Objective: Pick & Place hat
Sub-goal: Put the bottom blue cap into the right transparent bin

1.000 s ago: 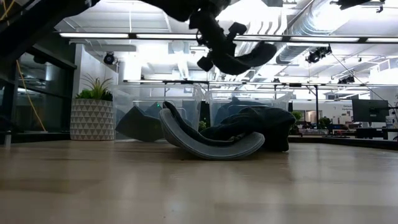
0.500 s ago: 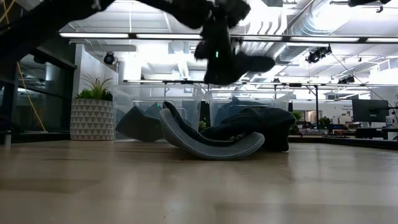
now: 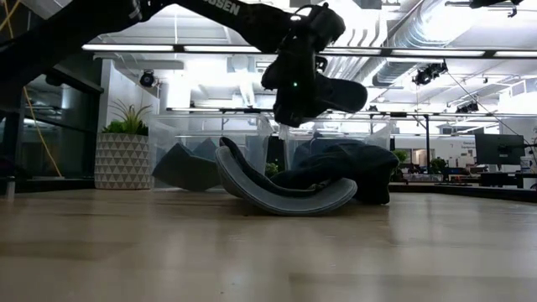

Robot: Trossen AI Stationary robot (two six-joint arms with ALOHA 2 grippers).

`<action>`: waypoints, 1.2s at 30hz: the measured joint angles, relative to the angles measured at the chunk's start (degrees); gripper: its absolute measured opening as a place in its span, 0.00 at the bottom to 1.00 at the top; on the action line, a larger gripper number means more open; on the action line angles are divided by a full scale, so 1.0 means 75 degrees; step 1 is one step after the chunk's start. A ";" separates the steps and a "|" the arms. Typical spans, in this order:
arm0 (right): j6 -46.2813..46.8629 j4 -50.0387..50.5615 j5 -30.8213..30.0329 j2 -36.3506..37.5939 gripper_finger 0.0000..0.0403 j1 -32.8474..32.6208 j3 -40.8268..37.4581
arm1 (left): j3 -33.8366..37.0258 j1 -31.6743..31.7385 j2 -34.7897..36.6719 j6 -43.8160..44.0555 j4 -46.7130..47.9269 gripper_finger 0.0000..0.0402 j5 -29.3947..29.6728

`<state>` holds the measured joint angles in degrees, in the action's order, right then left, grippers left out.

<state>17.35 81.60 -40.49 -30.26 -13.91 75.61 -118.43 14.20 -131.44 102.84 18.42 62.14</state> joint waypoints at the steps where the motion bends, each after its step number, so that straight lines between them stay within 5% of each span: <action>1: -0.0040 0.0001 0.0000 0.0000 0.41 0.0002 0.0000 | 0.0000 0.0000 0.0000 -0.0154 -0.0109 0.00 0.0025; 9: -0.0175 0.0001 -0.0001 0.0000 0.41 0.0001 0.0000 | 0.0000 0.0003 0.0000 -0.1459 -0.0812 0.10 -0.0177; 20: -0.0181 -0.0002 0.0061 0.0000 0.41 0.0002 0.0000 | -0.0001 0.0003 0.0000 -0.1522 -0.0793 0.27 -0.0023; 25: -0.0181 -0.0002 0.0109 0.0000 0.41 0.0002 0.0000 | 0.0000 0.0003 0.0000 -0.1534 -0.0795 0.23 0.0078; 31: -0.0181 -0.0231 0.0196 0.0000 0.41 0.0000 0.0000 | 0.0000 0.0006 0.0000 -0.1475 -0.0909 0.03 0.0079; 36: -0.0181 -0.0285 0.0230 0.0000 0.41 0.0000 0.0000 | 0.0000 0.0006 0.0000 -0.1537 -0.1320 0.02 0.0229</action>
<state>15.99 79.46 -38.77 -30.26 -13.91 75.61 -118.43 14.24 -131.44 91.31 8.52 63.85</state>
